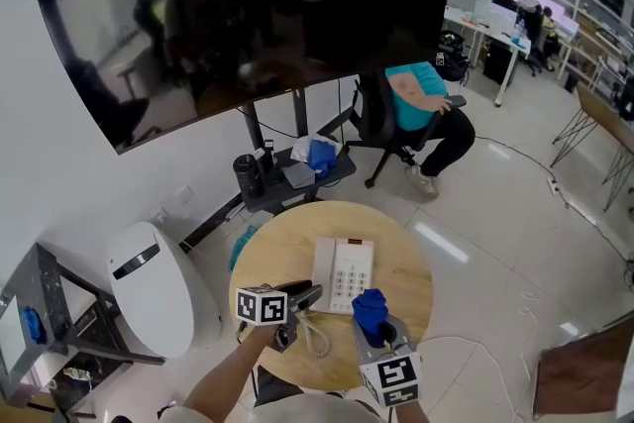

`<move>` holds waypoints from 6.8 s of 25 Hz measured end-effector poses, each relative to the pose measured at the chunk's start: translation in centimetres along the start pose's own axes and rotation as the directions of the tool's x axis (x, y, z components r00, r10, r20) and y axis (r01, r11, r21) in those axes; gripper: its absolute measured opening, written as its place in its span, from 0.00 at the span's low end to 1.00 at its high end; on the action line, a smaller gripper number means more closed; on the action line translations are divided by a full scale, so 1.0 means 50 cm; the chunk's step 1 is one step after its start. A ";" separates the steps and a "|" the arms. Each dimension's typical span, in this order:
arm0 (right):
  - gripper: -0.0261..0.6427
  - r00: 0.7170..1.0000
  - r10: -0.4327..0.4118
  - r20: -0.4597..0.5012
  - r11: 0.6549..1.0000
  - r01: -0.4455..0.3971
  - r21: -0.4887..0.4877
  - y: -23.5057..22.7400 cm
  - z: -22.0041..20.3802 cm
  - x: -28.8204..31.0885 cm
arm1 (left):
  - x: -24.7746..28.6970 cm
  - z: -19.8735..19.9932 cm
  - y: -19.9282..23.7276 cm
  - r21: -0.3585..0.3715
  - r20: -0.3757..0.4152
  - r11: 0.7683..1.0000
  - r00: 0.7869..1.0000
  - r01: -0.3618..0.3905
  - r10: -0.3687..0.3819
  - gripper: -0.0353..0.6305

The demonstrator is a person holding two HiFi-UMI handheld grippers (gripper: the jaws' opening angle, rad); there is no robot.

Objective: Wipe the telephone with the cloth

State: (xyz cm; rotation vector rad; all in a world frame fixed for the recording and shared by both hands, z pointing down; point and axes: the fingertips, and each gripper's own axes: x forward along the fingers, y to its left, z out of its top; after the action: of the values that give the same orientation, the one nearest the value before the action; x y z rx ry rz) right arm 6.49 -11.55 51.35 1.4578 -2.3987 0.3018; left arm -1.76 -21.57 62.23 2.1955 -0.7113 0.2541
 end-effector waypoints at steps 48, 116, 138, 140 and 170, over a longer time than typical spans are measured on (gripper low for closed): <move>0.17 0.990 -0.044 -0.134 0.998 0.050 0.043 0.003 -0.049 0.078 | 0.085 -0.028 0.070 -0.307 -0.076 0.869 0.901 0.387 -0.428 0.19; 0.17 0.965 0.068 0.252 0.994 -0.044 -0.100 -0.043 0.356 0.013 | -0.094 0.103 -0.354 0.063 0.144 0.852 0.840 0.520 -0.523 0.17; 0.17 0.982 0.073 0.173 0.995 -0.061 -0.074 -0.066 0.355 0.076 | -0.091 0.091 -0.365 0.139 0.117 0.869 0.863 0.475 -0.491 0.17; 0.17 0.983 0.077 0.169 0.995 -0.065 -0.074 -0.063 0.352 0.077 | -0.092 0.095 -0.363 0.135 0.124 0.870 0.863 0.474 -0.489 0.17; 0.17 0.976 0.115 0.186 0.993 -0.109 -0.039 -0.020 0.288 0.040 | -0.098 0.192 -0.338 0.091 0.259 0.872 0.834 0.482 -0.488 0.17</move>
State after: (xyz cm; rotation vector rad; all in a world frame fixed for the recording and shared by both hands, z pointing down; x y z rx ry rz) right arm 4.21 -18.52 38.77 1.3980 -2.6297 0.1609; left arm 3.32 -17.88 43.18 2.3725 -0.2668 -0.3138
